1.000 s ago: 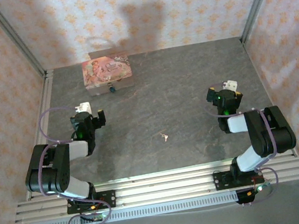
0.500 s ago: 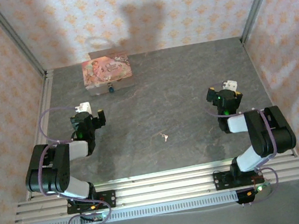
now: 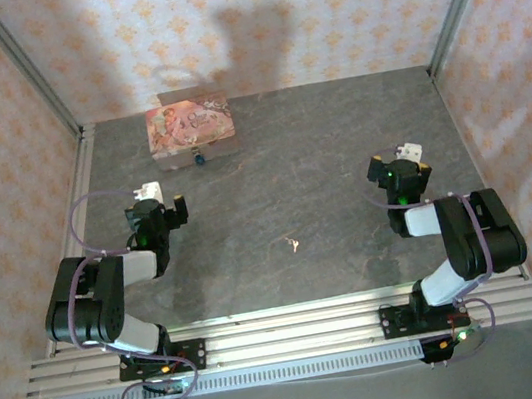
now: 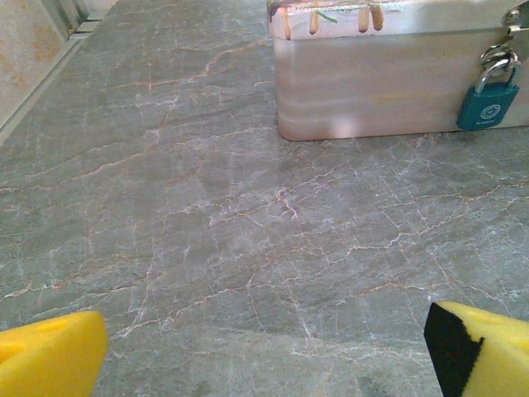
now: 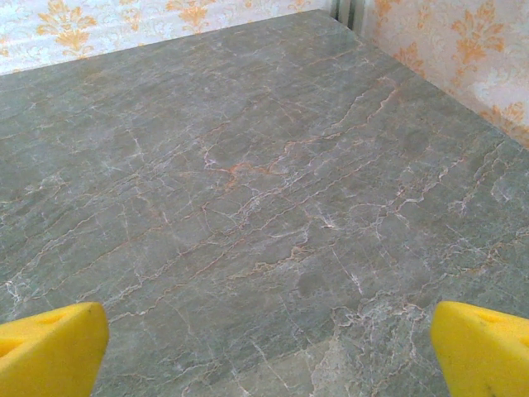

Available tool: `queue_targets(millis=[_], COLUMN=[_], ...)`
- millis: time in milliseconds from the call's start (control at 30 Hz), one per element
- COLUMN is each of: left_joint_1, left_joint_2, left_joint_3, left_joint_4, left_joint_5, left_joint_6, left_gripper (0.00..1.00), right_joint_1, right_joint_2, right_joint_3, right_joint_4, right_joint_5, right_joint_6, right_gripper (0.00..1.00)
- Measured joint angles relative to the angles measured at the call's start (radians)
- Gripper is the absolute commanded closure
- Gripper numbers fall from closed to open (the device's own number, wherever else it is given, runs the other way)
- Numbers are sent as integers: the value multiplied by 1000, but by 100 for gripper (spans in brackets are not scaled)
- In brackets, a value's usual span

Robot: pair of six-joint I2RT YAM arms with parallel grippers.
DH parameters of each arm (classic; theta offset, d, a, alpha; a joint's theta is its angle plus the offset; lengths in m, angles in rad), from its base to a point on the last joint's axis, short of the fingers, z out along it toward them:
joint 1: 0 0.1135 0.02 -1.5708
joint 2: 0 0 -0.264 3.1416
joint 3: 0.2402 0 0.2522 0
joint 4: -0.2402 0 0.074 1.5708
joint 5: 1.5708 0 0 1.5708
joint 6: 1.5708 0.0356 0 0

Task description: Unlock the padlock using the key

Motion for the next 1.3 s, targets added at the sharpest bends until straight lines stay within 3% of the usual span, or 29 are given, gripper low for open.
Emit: queue_targets(millis=[200,333,433,567,767,867,1033,1300], left_joint_1=[0,0,6,38,119,157,189,190], left_joint_2=[-3,-45,-51,-33,105,257,502,689], left_joint_3=[20,143,336,567,834,1027,1308,1453], left_joint_4=[-30,-241,-463,-699,-941,-1056,-1192,-1281], left_joint_5=[5,0,-8,9,118,198,286,386], left_joint_6=[0,-21,-66,-142,-262,-297,-337,-377], left_gripper=[0,0,0,0,5,9,12,27], right_joint_1=[0,2,8,27,193,302,417,465], right_joint_2=[0,-26,-78,-94,-72,53,420,953], right_joint_3=[6,27,115,348,575,755,1215,1955], right_joint_4=[-19,-94,-269,-550,-801,-907,-1056,-1289], right_joint_5=[-13,-26,-21,0,37,18,-94,-263], right_joint_6=[-8,-14,5,92,233,296,378,425], right_gripper=[1,1,0,8,10,10,13,18])
